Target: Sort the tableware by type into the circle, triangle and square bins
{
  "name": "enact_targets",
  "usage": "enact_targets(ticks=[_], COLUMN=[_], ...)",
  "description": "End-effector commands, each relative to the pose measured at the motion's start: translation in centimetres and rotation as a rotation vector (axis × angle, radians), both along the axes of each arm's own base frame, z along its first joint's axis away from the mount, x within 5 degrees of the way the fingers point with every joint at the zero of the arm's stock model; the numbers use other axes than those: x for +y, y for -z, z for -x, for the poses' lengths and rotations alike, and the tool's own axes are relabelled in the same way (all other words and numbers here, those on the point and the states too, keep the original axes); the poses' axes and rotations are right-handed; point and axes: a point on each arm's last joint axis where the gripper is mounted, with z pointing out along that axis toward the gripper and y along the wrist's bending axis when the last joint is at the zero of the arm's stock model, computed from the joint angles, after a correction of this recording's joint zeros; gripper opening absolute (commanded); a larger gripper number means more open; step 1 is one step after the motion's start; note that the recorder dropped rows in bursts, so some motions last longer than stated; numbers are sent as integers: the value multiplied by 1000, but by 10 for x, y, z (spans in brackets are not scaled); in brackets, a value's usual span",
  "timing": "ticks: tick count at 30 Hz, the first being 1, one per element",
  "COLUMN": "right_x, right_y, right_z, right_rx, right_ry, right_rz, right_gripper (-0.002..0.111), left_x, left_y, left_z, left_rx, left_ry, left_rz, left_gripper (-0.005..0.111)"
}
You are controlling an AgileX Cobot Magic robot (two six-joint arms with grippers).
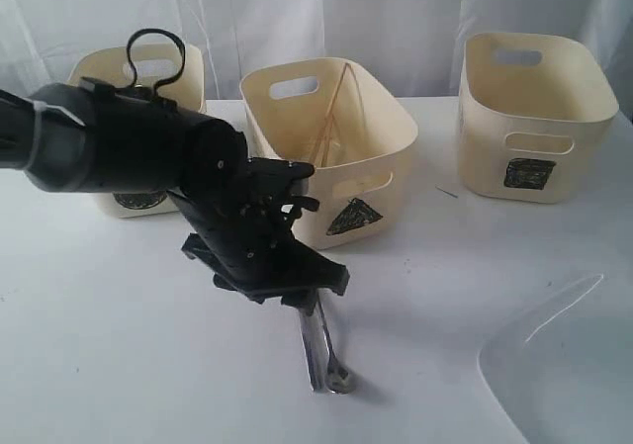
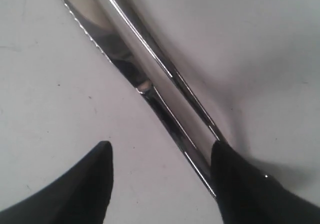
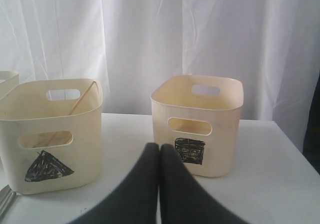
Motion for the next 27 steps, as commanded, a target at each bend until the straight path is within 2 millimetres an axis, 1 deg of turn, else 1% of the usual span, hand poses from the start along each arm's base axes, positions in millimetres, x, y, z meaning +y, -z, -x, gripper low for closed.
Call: enact_targets(ticks=[1, 6, 12, 22, 27], right_x=[0, 0, 0, 0, 0], right_y=[2, 2, 2, 2, 2], right_z=[0, 0, 0, 0, 0], right_rx=[-4, -4, -4, -4, -4], right_ry=[-4, -4, -4, -4, -4], right_rz=[7, 7, 7, 7, 7], right_gripper=[0, 0, 0, 0, 0], left_x=[-2, -2, -3, -5, -4], left_y=[10, 15, 17, 16, 18], left_z=[1, 0, 0, -3, -4], left_rx=[39, 54, 57, 25, 10], left_ry=[-52, -75, -86, -89, -71], left_rz=[2, -5, -3, 24, 3], left_gripper=[62, 62, 51, 51, 51])
